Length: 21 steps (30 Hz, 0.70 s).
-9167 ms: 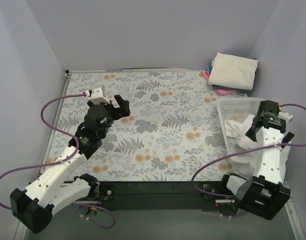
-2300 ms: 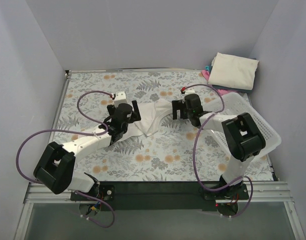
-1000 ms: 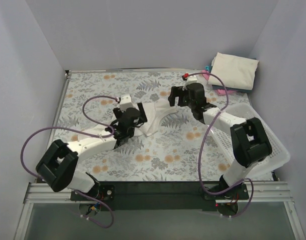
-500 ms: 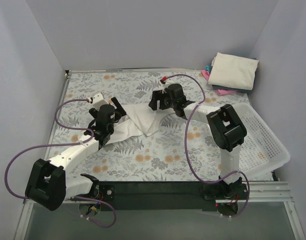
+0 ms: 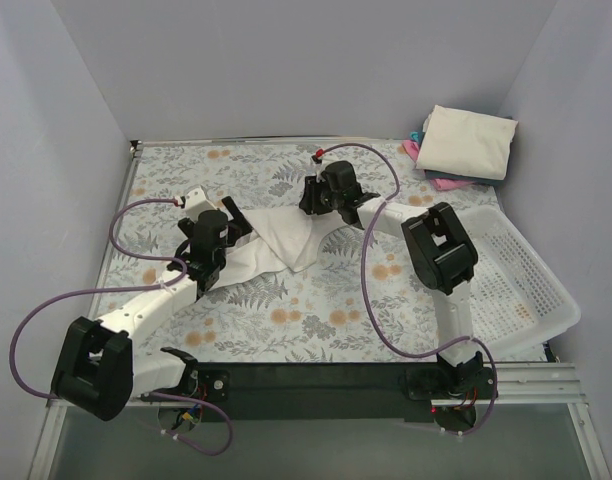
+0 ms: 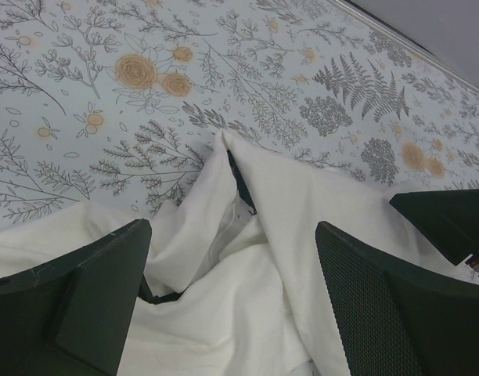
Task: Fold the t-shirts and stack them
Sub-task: Flatten the tshirt out
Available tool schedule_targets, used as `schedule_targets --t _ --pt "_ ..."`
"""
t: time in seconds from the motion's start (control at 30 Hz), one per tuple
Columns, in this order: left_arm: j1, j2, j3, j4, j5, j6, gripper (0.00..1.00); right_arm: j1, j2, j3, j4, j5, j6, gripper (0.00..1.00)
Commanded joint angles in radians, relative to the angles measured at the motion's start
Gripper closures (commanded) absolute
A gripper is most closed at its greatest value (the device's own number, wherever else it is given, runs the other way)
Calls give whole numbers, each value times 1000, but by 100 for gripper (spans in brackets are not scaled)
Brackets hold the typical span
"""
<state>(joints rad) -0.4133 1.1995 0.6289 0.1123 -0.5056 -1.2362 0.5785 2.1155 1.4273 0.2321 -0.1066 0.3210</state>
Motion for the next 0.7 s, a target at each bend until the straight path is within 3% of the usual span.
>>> schedule_targets --t 0.0,0.1,0.13,0.37,0.53,0.67 --pt "8 -41 -8 -6 9 -5 20 9 20 71 -79 44 -19 69" --pt "10 -54 -9 -7 10 -3 20 15 31 102 -108 39 -39 96" --pt "10 -58 -9 -6 12 -3 20 15 31 111 -111 33 -43 99" --pt "30 -81 11 -39 1 9 20 49 -107 127 -102 -21 -103 99" --pt "57 -136 14 -48 7 17 19 53 -359 -43 -44 -48 -122 99" --pt "68 -132 22 -56 24 18 19 55 -451 -139 -54 73 -140 99"
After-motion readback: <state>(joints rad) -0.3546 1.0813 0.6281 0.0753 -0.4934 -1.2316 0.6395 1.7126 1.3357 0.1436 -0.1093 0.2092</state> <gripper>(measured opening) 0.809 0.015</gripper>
